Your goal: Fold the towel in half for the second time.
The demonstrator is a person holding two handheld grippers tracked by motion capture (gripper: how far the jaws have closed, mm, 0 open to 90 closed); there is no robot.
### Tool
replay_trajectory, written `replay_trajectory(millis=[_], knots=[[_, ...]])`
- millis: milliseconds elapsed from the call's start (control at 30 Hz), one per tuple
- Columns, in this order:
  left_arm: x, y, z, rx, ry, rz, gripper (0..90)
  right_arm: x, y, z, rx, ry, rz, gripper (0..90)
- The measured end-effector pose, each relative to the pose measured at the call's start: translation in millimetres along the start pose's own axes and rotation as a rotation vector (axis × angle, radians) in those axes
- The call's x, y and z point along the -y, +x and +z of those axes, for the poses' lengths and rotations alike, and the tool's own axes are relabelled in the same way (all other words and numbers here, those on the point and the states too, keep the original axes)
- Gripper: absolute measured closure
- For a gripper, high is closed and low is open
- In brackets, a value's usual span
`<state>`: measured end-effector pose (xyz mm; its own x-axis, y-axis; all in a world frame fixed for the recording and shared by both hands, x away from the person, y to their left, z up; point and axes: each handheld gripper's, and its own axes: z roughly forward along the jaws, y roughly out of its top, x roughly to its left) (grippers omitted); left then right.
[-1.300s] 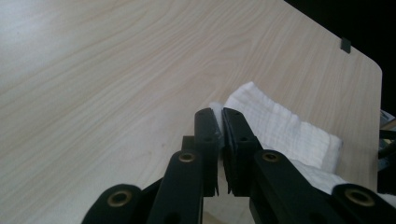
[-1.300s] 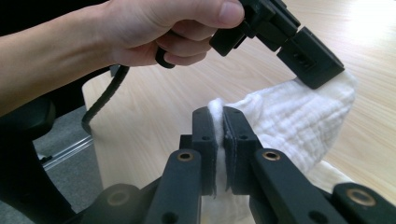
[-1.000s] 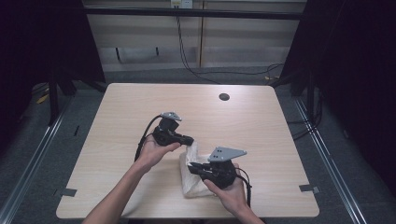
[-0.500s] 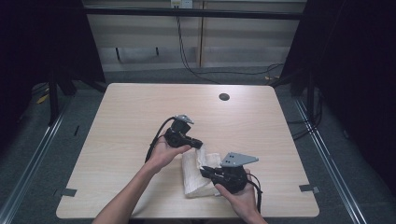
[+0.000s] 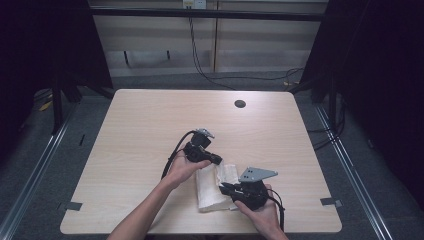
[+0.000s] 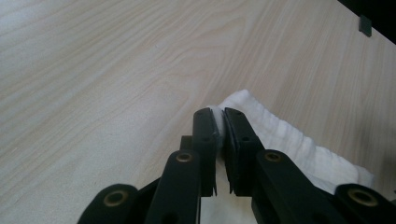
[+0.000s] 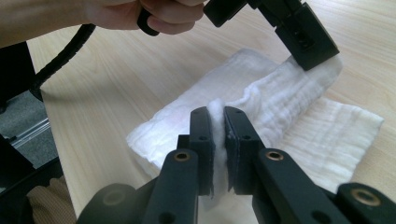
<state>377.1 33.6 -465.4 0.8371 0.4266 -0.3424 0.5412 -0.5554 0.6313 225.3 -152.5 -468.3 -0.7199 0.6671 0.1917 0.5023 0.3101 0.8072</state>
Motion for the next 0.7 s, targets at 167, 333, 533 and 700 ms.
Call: replay_trajectory(millis=[167,333,533,700], knots=[[2.8,2.2,7.2,0.003,0.024,-0.009,82.0,1.5,-0.9,-0.6,0.005,0.029,-0.024,82.4],[6.1,4.7,15.2,0.022,0.025,-0.027,81.2,5.7,-5.4,0.8,0.004,0.059,-0.022,80.5],[3.7,1.0,20.7,0.023,0.036,-0.041,77.0,14.1,-9.1,-3.2,-0.002,0.072,0.001,74.8],[0.9,-1.6,23.2,0.044,0.01,-0.049,72.0,16.9,-14.0,-6.4,0.008,0.079,0.019,59.8]])
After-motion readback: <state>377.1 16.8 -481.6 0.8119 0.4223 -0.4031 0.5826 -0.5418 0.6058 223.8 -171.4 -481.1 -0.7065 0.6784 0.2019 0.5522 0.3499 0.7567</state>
